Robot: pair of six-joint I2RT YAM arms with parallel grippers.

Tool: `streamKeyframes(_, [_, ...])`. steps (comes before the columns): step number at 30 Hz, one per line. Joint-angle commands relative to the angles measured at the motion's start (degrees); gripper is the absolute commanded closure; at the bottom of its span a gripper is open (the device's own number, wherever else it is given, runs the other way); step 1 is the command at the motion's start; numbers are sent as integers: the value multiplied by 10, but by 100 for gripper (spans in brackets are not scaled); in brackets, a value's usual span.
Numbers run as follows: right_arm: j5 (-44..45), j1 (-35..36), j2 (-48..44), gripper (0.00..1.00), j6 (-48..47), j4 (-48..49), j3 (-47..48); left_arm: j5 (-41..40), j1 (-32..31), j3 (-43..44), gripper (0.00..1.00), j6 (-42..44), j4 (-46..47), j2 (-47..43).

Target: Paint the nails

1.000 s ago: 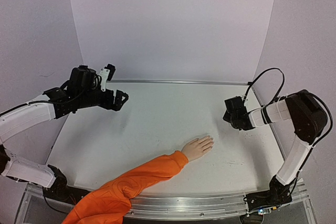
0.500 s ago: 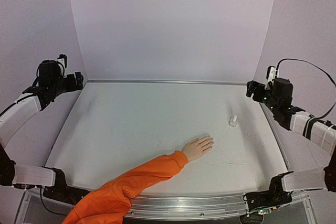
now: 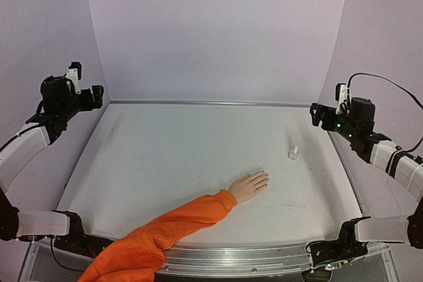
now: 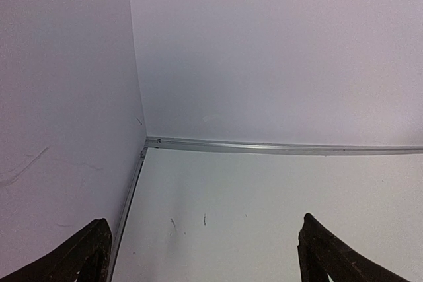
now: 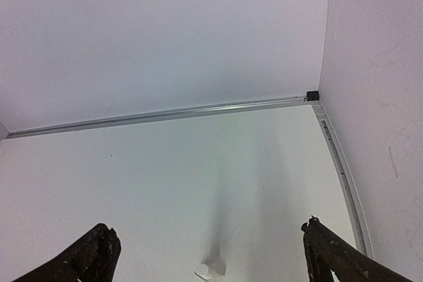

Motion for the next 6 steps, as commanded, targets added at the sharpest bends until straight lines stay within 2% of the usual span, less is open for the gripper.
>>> streamKeyframes(1, [21,-1,-16,2,-9,2,34,23,3,1,1,12,51,-13])
streamKeyframes(6, [81,-1,-38,2,-6,7,20,21,2,-3,1,30,51,-22])
